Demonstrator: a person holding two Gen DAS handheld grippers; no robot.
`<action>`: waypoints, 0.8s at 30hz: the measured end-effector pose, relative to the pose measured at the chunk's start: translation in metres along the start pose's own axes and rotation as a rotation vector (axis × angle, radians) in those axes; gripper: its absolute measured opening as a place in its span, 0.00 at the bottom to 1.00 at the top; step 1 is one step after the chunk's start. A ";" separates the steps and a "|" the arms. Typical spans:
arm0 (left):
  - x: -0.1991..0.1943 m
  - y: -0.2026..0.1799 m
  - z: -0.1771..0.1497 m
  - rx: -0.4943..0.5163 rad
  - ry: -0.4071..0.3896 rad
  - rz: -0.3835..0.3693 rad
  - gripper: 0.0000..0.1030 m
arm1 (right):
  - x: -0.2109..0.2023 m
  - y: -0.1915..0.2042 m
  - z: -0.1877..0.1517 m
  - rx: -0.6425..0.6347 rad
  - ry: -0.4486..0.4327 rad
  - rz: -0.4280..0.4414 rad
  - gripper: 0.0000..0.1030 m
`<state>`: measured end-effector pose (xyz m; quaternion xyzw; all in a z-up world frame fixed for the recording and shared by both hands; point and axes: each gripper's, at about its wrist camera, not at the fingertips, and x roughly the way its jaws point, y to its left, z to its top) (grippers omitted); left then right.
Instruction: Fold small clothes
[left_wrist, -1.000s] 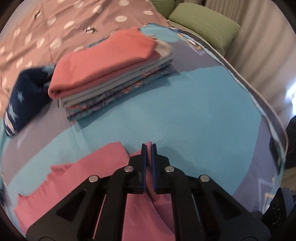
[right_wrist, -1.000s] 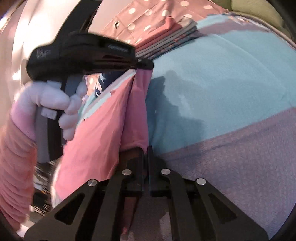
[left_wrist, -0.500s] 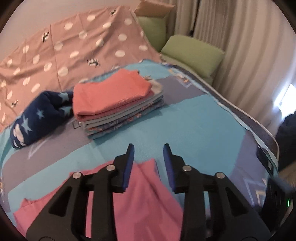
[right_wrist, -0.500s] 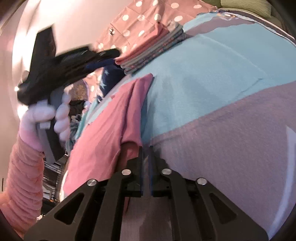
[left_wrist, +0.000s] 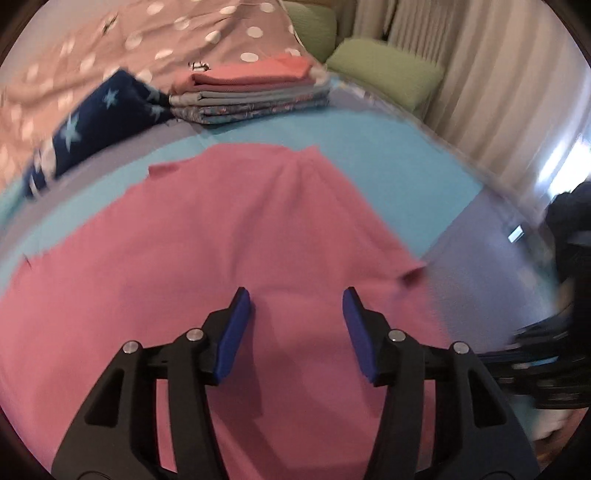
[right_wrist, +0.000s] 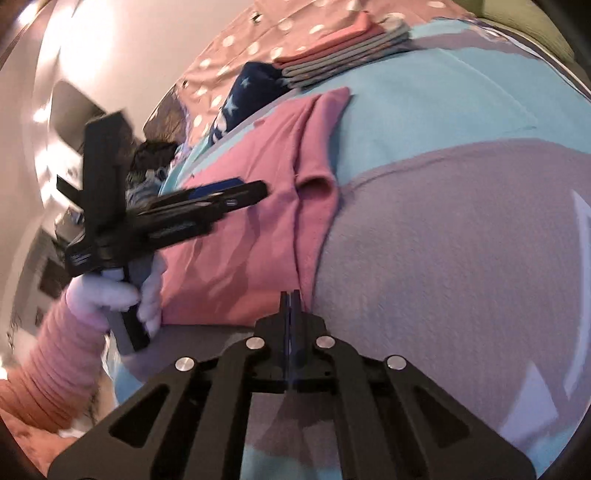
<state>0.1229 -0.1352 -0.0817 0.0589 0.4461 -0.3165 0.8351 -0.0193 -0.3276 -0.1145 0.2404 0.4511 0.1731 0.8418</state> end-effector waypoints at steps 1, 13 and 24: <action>-0.013 0.003 -0.002 -0.024 -0.031 -0.015 0.53 | -0.004 0.000 -0.002 0.000 -0.006 -0.015 0.05; -0.174 0.121 -0.141 -0.349 -0.292 0.268 0.68 | -0.011 0.045 0.006 -0.143 -0.053 -0.103 0.14; -0.236 0.175 -0.275 -0.577 -0.354 0.173 0.32 | 0.052 0.178 0.006 -0.422 0.048 -0.036 0.23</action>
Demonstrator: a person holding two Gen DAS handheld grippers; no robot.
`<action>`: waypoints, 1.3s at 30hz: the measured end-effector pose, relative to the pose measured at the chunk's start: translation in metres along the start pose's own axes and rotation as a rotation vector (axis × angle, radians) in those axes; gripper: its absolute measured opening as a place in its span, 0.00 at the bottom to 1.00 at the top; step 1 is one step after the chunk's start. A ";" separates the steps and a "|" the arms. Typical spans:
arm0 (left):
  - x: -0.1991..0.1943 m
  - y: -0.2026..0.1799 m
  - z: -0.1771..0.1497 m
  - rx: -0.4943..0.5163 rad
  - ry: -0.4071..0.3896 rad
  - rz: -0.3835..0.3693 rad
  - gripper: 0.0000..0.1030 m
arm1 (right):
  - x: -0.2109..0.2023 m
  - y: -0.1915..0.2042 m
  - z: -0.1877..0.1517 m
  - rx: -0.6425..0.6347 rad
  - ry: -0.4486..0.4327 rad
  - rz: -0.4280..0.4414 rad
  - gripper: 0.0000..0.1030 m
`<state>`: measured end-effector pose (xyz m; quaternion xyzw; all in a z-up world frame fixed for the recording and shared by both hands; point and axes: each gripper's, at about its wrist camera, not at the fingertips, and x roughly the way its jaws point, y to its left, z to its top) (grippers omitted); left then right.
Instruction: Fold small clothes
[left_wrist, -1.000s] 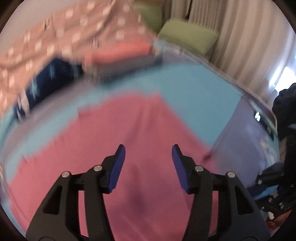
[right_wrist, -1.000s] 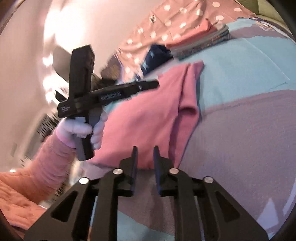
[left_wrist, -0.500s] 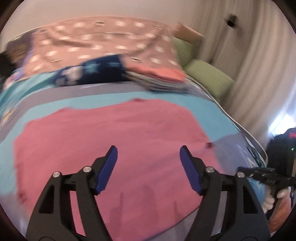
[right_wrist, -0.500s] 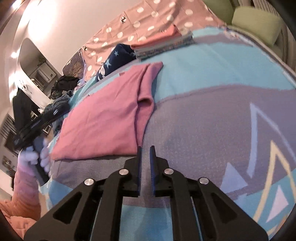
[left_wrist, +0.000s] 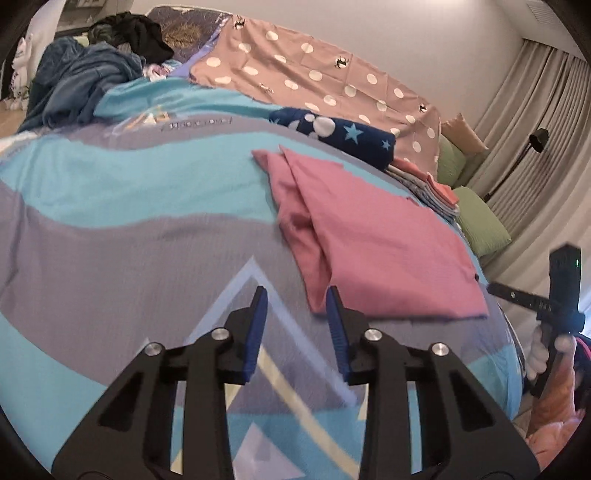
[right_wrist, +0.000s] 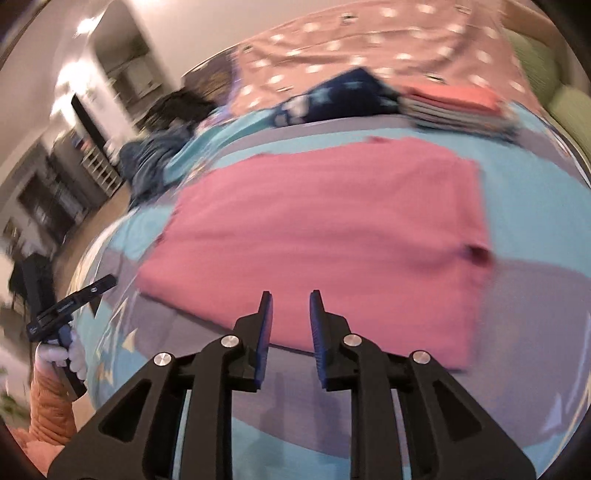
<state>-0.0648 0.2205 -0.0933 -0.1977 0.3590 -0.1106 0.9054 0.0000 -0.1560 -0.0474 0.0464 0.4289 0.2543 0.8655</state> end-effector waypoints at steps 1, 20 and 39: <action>0.002 0.000 -0.002 -0.002 0.004 -0.020 0.32 | 0.004 0.011 0.001 -0.030 0.006 0.005 0.26; 0.064 0.015 0.010 -0.111 0.093 -0.278 0.52 | 0.165 0.133 0.159 -0.282 0.189 -0.050 0.39; 0.083 0.007 0.027 -0.070 0.115 -0.257 0.51 | 0.316 0.185 0.195 -0.504 0.318 -0.246 0.05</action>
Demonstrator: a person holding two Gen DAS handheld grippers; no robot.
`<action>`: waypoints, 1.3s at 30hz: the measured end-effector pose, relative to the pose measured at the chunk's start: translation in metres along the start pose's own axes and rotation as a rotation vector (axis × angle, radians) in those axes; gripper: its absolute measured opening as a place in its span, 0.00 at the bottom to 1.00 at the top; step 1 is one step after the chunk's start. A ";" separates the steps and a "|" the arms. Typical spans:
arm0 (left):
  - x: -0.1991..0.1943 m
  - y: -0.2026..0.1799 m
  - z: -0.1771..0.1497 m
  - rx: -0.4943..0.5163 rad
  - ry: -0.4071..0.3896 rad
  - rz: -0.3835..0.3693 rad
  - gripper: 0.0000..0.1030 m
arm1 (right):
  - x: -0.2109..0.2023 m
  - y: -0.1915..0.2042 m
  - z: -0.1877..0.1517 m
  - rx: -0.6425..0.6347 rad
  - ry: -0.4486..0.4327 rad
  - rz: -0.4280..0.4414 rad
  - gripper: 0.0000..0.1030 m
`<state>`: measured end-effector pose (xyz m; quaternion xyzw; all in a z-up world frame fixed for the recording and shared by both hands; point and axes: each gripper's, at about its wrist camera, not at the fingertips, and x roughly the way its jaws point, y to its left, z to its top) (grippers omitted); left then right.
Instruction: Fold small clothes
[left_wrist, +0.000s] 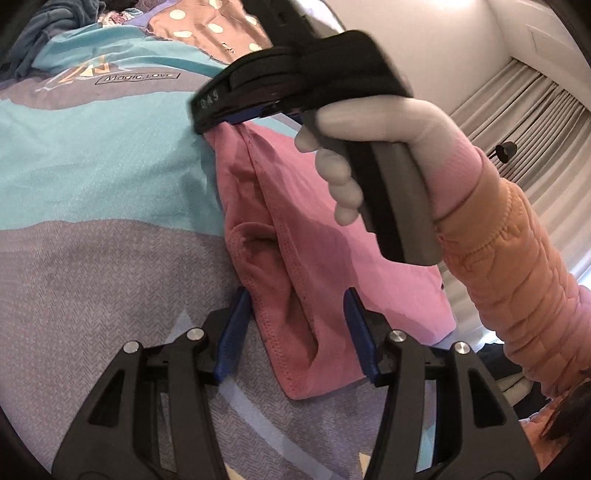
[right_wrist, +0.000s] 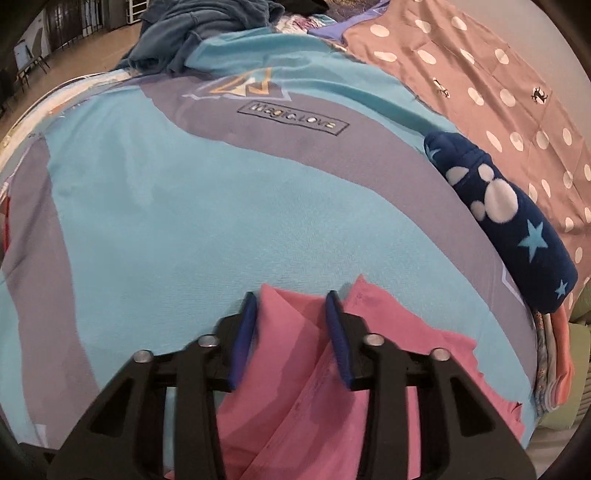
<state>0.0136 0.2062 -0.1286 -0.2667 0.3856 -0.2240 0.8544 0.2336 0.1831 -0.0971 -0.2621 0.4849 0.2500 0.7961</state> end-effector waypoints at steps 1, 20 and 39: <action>0.000 -0.001 -0.001 0.000 0.000 0.001 0.50 | 0.000 -0.001 0.001 0.012 -0.004 0.009 0.05; -0.038 -0.004 -0.031 -0.041 0.021 0.171 0.00 | -0.012 -0.034 0.009 0.191 -0.099 0.257 0.10; 0.024 0.050 0.095 -0.090 -0.017 -0.029 0.58 | -0.061 -0.095 -0.107 0.176 -0.142 0.106 0.34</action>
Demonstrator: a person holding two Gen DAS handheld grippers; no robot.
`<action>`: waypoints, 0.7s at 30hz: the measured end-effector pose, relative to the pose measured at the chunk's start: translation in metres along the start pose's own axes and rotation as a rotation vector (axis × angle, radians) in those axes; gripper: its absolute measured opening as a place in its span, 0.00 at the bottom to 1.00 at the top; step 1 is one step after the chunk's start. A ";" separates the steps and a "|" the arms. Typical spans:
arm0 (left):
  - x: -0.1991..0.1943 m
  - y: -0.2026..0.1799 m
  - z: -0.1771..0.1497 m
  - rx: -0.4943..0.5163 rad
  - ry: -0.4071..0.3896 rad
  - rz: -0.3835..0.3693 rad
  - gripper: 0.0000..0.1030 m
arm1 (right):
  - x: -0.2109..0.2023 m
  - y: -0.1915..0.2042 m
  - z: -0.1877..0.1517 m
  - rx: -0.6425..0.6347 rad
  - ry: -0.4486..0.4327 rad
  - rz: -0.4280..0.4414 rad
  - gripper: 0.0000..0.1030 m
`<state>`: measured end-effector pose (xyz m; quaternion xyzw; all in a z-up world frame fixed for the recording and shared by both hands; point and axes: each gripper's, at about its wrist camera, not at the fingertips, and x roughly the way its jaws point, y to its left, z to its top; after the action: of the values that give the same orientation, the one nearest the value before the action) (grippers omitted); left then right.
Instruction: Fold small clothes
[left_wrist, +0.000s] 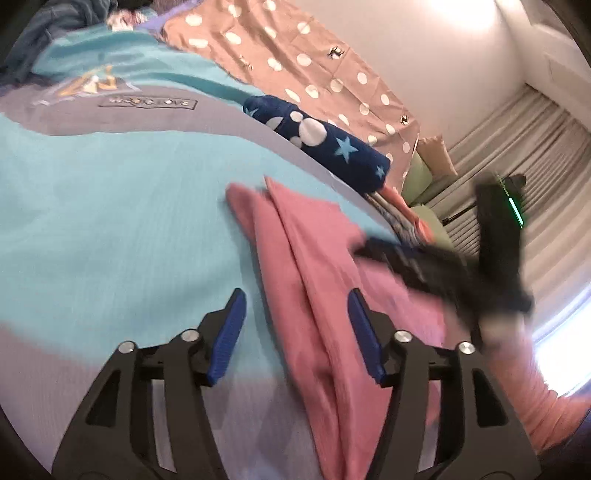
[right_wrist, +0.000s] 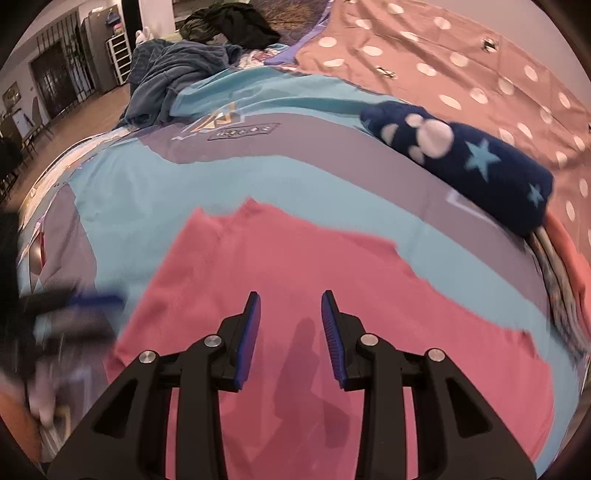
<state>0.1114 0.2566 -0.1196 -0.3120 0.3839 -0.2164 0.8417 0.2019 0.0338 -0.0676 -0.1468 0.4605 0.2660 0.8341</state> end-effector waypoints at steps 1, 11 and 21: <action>0.013 0.008 0.013 -0.029 0.014 -0.011 0.58 | -0.004 -0.008 -0.009 0.024 -0.002 -0.001 0.34; 0.019 0.010 0.042 0.048 -0.138 -0.108 0.04 | -0.027 -0.058 -0.053 0.161 -0.019 -0.045 0.35; -0.011 0.032 0.033 -0.082 -0.160 0.003 0.43 | -0.076 0.026 -0.090 -0.091 -0.114 0.006 0.44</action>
<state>0.1350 0.2978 -0.1192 -0.3622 0.3246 -0.1737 0.8563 0.0918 -0.0124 -0.0516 -0.1679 0.4001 0.2973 0.8505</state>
